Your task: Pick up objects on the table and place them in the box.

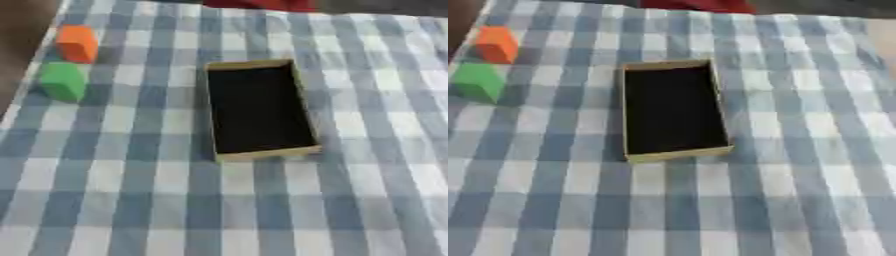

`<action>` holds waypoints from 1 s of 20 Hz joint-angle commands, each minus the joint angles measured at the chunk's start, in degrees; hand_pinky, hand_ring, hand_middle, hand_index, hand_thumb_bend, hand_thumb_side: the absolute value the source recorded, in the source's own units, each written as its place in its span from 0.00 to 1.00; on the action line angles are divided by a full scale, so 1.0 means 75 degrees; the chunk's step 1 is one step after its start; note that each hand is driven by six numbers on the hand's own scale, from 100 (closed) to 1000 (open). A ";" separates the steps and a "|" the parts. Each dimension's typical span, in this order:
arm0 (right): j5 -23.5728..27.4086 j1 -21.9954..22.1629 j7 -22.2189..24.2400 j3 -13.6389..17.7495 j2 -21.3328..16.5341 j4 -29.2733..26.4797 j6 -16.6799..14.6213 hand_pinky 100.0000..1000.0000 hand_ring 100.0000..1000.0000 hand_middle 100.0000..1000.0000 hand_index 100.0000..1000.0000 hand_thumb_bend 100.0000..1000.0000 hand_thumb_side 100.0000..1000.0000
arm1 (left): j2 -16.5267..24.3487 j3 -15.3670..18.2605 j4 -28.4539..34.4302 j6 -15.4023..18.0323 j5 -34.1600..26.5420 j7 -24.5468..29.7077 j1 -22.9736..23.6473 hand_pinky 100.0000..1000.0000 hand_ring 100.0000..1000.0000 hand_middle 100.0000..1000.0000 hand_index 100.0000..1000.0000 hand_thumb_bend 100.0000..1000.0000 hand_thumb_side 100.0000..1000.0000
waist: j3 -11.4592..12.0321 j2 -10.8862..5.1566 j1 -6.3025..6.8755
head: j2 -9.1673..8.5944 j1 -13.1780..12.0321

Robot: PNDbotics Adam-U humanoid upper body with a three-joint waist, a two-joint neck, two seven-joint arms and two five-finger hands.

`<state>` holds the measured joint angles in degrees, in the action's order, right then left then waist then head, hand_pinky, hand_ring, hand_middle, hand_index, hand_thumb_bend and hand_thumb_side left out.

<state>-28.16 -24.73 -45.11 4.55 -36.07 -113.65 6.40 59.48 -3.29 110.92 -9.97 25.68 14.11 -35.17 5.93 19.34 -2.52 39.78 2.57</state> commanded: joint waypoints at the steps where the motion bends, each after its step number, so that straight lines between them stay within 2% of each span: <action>1: -0.0066 -0.0098 0.0020 0.0054 -0.0261 -0.0126 0.0008 0.79 0.76 0.76 0.78 0.00 1.00 | 0.0185 0.0107 0.0031 0.0042 -0.0031 -0.0012 -0.0075 0.68 0.74 0.72 0.76 0.00 0.00 | 0.0011 -0.0191 0.0015 | 0.0005 -0.0021; 9: -0.0070 -0.0104 0.0032 0.0048 -0.0264 -0.0126 0.0005 0.79 0.76 0.76 0.78 0.00 1.00 | 0.0184 0.0091 0.0008 0.0065 -0.0027 -0.0002 -0.0082 0.68 0.74 0.72 0.75 0.00 0.00 | 0.0023 -0.0205 0.0005 | -0.0028 -0.0036; 13: -0.0071 -0.0107 0.0036 0.0044 -0.0265 -0.0126 0.0004 0.79 0.76 0.76 0.78 0.00 1.00 | 0.0201 0.0010 -0.0052 0.0154 0.0065 0.0222 -0.0102 0.69 0.76 0.74 0.79 0.00 0.03 | 0.0012 -0.0204 0.0011 | -0.0019 -0.0039; 14: -0.0069 -0.0108 0.0036 0.0043 -0.0264 -0.0126 0.0005 0.79 0.76 0.76 0.78 0.00 1.00 | 0.0213 -0.0029 -0.0089 0.0218 0.0129 0.0385 -0.0114 0.70 0.77 0.74 0.81 0.05 0.02 | 0.0007 -0.0202 0.0012 | -0.0013 -0.0037; 15: -0.0067 -0.0109 0.0036 0.0041 -0.0266 -0.0126 0.0005 0.79 0.76 0.76 0.78 0.00 1.00 | 0.0223 -0.0073 -0.0126 0.0315 0.0206 0.0578 -0.0133 0.72 0.79 0.77 0.85 0.16 0.05 | 0.0001 -0.0198 0.0012 | -0.0006 -0.0041; 20: -0.0051 -0.0106 0.0040 0.0031 -0.0275 -0.0126 0.0010 0.79 0.76 0.76 0.78 0.00 1.00 | 0.0197 -0.0232 -0.0500 0.1051 0.0552 0.1661 -0.0385 0.76 0.83 0.80 0.88 0.31 0.08 | -0.0013 -0.0179 0.0012 | 0.0039 -0.0052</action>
<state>-28.19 -24.77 -44.96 4.53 -36.08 -113.65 6.50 59.48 -5.36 107.57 -3.25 29.01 24.83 -37.07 5.90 19.05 -2.61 39.78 2.34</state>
